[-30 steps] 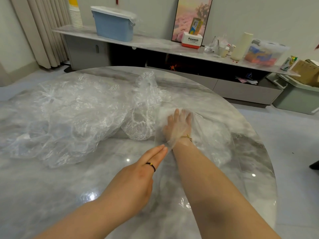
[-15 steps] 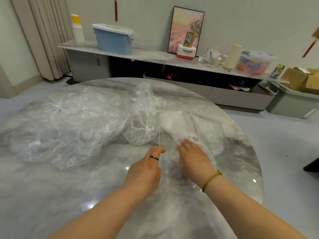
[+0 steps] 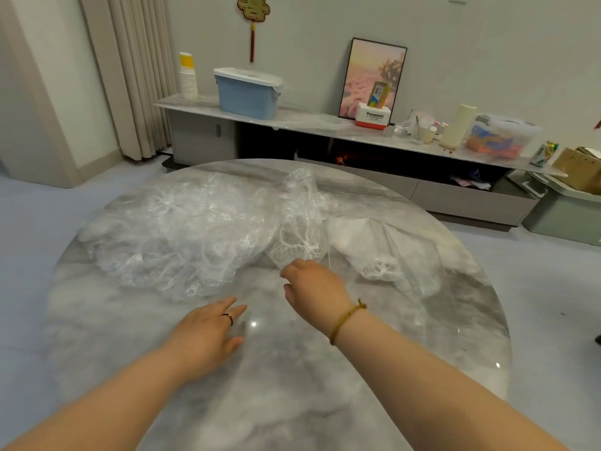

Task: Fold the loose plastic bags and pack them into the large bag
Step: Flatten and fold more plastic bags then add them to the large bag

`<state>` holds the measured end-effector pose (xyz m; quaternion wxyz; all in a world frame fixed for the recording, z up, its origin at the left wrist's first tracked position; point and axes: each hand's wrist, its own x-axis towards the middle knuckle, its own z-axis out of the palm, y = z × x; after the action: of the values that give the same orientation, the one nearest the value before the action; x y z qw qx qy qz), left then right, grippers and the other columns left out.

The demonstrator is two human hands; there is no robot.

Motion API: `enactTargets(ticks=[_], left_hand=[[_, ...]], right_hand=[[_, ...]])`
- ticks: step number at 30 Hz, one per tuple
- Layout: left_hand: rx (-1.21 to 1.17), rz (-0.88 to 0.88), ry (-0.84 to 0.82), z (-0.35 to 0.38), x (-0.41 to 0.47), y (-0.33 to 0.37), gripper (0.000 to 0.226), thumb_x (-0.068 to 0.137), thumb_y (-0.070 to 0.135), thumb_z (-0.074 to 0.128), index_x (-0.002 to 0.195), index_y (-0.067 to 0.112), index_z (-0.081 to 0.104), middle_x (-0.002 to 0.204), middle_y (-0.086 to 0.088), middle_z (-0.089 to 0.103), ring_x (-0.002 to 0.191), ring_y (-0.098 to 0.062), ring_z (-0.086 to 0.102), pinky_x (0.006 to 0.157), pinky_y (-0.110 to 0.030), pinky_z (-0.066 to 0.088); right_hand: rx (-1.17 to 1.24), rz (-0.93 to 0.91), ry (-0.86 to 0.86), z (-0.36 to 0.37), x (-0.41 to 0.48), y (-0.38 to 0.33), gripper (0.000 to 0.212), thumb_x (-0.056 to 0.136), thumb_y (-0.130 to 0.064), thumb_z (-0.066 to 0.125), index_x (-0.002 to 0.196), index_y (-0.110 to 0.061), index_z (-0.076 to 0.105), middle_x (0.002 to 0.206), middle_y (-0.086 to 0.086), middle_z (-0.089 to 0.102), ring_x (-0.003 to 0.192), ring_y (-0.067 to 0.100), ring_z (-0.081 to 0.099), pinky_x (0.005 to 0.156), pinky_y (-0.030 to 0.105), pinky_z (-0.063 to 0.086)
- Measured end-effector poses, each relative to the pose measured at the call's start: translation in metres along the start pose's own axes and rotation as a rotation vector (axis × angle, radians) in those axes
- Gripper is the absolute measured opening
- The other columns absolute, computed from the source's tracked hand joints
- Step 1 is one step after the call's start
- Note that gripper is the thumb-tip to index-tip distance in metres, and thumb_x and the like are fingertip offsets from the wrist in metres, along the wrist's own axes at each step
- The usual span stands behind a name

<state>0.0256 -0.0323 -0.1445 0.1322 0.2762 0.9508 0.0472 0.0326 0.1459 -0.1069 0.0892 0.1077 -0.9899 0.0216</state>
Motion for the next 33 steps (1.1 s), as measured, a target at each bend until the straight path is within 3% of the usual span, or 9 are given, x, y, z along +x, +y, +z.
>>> enactTargets(ticks=[2, 4, 7, 20, 25, 27, 29, 31, 33], left_hand=[[0.052, -0.016, -0.074, 0.009, -0.002, -0.007, 0.069, 0.093, 0.057, 0.022, 0.148, 0.023, -0.002, 0.156, 0.001, -0.007, 0.144, -0.014, -0.001, 0.115, -0.026, 0.002], [0.028, 0.019, -0.106, 0.015, -0.006, -0.014, 0.113, 0.056, 0.088, -0.008, 0.147, 0.023, -0.007, 0.155, 0.001, -0.013, 0.143, -0.013, -0.009, 0.114, -0.027, -0.004], [0.019, 0.051, -0.124, 0.021, -0.007, -0.023, 0.151, 0.008, 0.079, -0.041, 0.146, 0.024, -0.014, 0.154, 0.003, -0.02, 0.137, -0.006, -0.022, 0.109, -0.023, -0.012], [-0.073, 0.088, -0.162, 0.028, 0.0, -0.033, 0.123, 0.01, 0.077, -0.043, 0.12, 0.024, -0.034, 0.129, 0.009, -0.039, 0.12, -0.004, -0.036, 0.104, -0.027, -0.021], [-0.056, 0.081, -0.139, 0.025, 0.001, -0.033, 0.141, 0.008, 0.079, -0.041, 0.137, 0.024, -0.028, 0.13, 0.013, -0.035, 0.124, -0.002, -0.032, 0.103, -0.023, -0.018], [-0.048, 0.083, -0.122, 0.018, -0.002, -0.031, 0.145, 0.014, 0.087, -0.031, 0.144, 0.025, -0.017, 0.14, 0.014, -0.028, 0.137, -0.004, -0.021, 0.106, -0.021, -0.013], [-0.05, 0.067, -0.072, 0.011, -0.006, -0.027, 0.116, 0.054, 0.092, 0.002, 0.145, 0.023, -0.015, 0.153, 0.008, -0.015, 0.143, -0.008, -0.006, 0.111, -0.02, -0.005], [-0.083, 0.021, 0.051, 0.004, -0.011, -0.024, 0.087, 0.087, 0.065, 0.029, 0.144, 0.02, -0.019, 0.155, 0.007, -0.009, 0.143, -0.008, 0.001, 0.112, -0.019, -0.001], [-0.073, 0.024, 0.226, 0.0, -0.019, -0.019, 0.089, 0.086, 0.064, 0.028, 0.143, 0.016, -0.019, 0.155, 0.003, 0.002, 0.142, -0.01, 0.012, 0.11, -0.016, 0.002]], right_hand=[[-0.011, 0.136, -0.186, 0.008, 0.017, -0.002, 0.026, 0.094, -0.001, 0.039, 0.116, -0.003, 0.053, 0.12, 0.013, 0.052, 0.109, 0.028, 0.05, 0.078, 0.031, 0.04], [-0.026, 0.215, -0.247, 0.018, 0.032, -0.001, 0.029, 0.092, 0.003, 0.039, 0.119, -0.001, 0.05, 0.123, 0.015, 0.05, 0.111, 0.029, 0.051, 0.082, 0.033, 0.042], [-0.024, 0.295, -0.333, 0.03, 0.045, 0.002, 0.038, 0.09, 0.007, 0.037, 0.127, 0.0, 0.042, 0.129, 0.015, 0.044, 0.116, 0.029, 0.047, 0.088, 0.034, 0.041], [-0.136, 0.369, -0.275, 0.046, 0.075, 0.027, 0.03, 0.091, 0.004, 0.038, 0.114, -0.003, 0.055, 0.121, 0.013, 0.055, 0.115, 0.027, 0.048, 0.092, 0.03, 0.039], [0.229, 0.564, 0.233, 0.033, 0.067, 0.03, 0.022, 0.095, -0.01, 0.038, 0.104, -0.002, 0.057, 0.108, 0.011, 0.058, 0.106, 0.024, 0.046, 0.086, 0.026, 0.036], [0.34, 0.472, 0.444, 0.023, 0.054, 0.023, 0.015, 0.092, -0.008, 0.047, 0.096, -0.001, 0.059, 0.1, 0.01, 0.06, 0.1, 0.023, 0.048, 0.083, 0.022, 0.037], [0.312, 0.225, 0.612, 0.017, 0.036, 0.014, 0.005, 0.082, -0.002, 0.057, 0.081, 0.0, 0.061, 0.084, 0.011, 0.062, 0.085, 0.026, 0.056, 0.077, 0.025, 0.044], [0.253, 0.011, 0.648, 0.017, 0.013, 0.006, 0.006, 0.074, -0.005, 0.055, 0.071, -0.002, 0.059, 0.075, 0.011, 0.062, 0.072, 0.026, 0.06, 0.071, 0.022, 0.044], [0.244, -0.115, 0.587, 0.019, -0.016, -0.004, 0.013, 0.074, -0.012, 0.048, 0.07, -0.004, 0.058, 0.073, 0.009, 0.063, 0.071, 0.023, 0.058, 0.069, 0.024, 0.042]])
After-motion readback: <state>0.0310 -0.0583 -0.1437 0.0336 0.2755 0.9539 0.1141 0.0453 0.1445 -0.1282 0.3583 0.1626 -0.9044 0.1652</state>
